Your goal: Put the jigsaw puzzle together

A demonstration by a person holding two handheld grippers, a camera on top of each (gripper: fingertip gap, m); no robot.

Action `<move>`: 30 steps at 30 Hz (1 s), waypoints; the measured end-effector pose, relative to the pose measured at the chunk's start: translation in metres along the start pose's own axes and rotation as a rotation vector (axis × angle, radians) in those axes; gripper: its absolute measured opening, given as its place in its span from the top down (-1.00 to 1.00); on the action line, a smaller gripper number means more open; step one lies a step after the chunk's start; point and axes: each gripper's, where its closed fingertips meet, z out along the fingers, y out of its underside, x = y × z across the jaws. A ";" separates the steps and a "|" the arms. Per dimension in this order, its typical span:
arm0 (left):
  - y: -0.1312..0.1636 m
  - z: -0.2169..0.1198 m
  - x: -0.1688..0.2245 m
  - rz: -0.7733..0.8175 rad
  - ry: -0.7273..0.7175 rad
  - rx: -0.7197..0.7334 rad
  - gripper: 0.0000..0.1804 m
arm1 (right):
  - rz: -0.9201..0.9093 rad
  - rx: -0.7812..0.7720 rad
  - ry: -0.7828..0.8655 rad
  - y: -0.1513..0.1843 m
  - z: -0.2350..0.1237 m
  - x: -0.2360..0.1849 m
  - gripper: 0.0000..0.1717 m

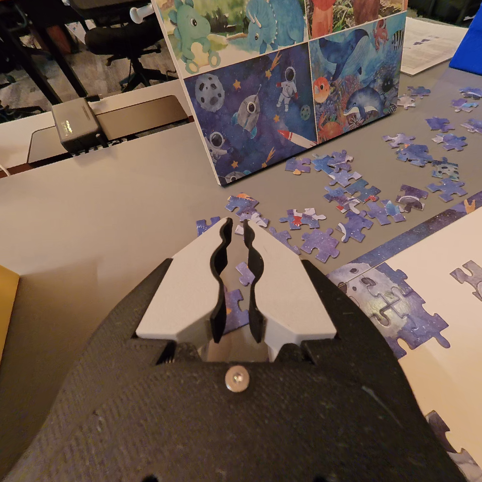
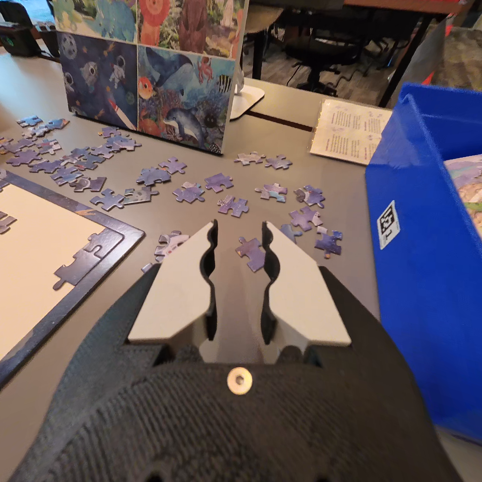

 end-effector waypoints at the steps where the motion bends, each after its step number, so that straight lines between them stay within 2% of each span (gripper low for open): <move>1: 0.000 0.000 0.000 -0.001 -0.001 -0.001 0.93 | -0.005 0.015 0.003 -0.003 -0.002 0.000 0.62; 6: 0.001 0.000 -0.002 0.001 -0.007 -0.003 0.94 | -0.035 0.053 0.026 -0.011 -0.006 -0.001 0.53; 11: 0.002 0.001 -0.002 0.011 -0.013 -0.005 0.94 | -0.050 0.064 0.073 -0.014 -0.006 0.003 0.26; 13: 0.002 0.001 -0.002 0.012 -0.015 -0.006 0.94 | -0.051 0.074 0.080 -0.015 -0.007 0.003 0.22; 30: -0.001 -0.002 -0.006 0.025 -0.043 0.016 0.97 | -0.023 0.118 0.076 -0.021 -0.012 0.002 0.28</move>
